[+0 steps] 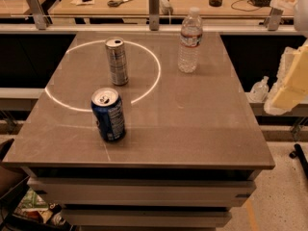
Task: Knock pepsi can over
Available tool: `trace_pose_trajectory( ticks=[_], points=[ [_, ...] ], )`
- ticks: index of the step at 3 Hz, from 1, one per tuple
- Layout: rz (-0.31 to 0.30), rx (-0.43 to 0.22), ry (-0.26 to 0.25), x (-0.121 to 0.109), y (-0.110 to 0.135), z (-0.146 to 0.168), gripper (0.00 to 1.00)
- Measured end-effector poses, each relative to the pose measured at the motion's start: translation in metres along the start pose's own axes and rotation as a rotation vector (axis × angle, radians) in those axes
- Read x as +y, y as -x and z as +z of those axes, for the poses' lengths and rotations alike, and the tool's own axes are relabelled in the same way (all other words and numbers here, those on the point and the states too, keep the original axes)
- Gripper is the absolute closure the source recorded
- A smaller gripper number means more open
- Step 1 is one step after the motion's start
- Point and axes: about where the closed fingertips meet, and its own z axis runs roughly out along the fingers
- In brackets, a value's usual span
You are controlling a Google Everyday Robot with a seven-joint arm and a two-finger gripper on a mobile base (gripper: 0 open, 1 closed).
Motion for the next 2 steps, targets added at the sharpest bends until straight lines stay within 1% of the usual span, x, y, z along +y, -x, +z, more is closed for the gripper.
trace_pose_trajectory(
  ticks=[1,2],
  points=[
    [0.0,0.0,0.0,0.0,0.0,-0.0001,0.0],
    [-0.003,-0.021,-0.003,0.0002,0.0038,-0.0043,0.0]
  ],
)
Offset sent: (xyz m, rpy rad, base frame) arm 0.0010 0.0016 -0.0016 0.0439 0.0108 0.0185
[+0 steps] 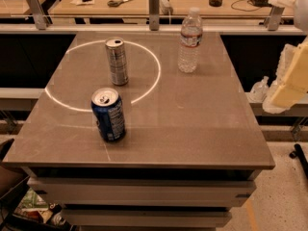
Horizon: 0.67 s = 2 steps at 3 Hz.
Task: Knock pepsi can over
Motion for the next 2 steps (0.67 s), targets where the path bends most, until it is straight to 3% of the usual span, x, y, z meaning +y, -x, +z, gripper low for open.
trace_pose_trajectory(
  ticks=[1,2],
  points=[
    [0.016,-0.093,0.031,0.004,0.008,0.008,0.0],
    [0.06,-0.25,0.074,0.014,0.019,0.034,0.0]
  ],
)
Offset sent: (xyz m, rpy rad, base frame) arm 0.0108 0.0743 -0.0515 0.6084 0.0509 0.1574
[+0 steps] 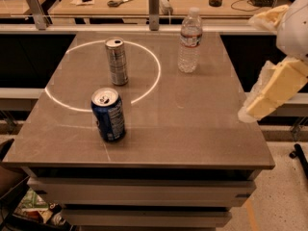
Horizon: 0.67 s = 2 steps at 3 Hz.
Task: Knock pepsi can over
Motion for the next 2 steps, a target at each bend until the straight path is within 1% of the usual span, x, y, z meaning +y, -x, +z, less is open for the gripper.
trace_pose_trajectory(
  ticks=[1,2],
  points=[
    [0.041,-0.171,0.033,0.012,0.013,0.036,0.0],
    [0.076,-0.351,0.056,0.02,0.036,0.068,0.0]
  ],
)
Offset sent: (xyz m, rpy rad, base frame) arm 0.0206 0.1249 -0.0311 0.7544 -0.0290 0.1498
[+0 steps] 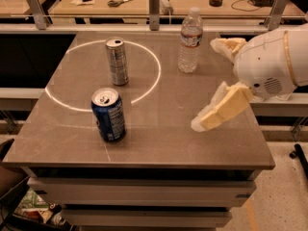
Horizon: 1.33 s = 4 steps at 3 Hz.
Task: Knock pepsi can over
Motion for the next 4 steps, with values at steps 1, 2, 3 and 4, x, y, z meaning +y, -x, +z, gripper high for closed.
trace_pose_trajectory(
  ticks=[1,2,3,4],
  points=[
    [0.022,-0.188,0.029,0.006,0.027,0.034,0.0],
    [0.056,-0.362,0.065,0.014,0.054,0.063,0.0],
    [0.086,-0.466,0.105,0.027,0.071,0.086,0.0],
    [0.08,-0.473,0.111,0.03,0.077,0.087,0.0]
  ],
)
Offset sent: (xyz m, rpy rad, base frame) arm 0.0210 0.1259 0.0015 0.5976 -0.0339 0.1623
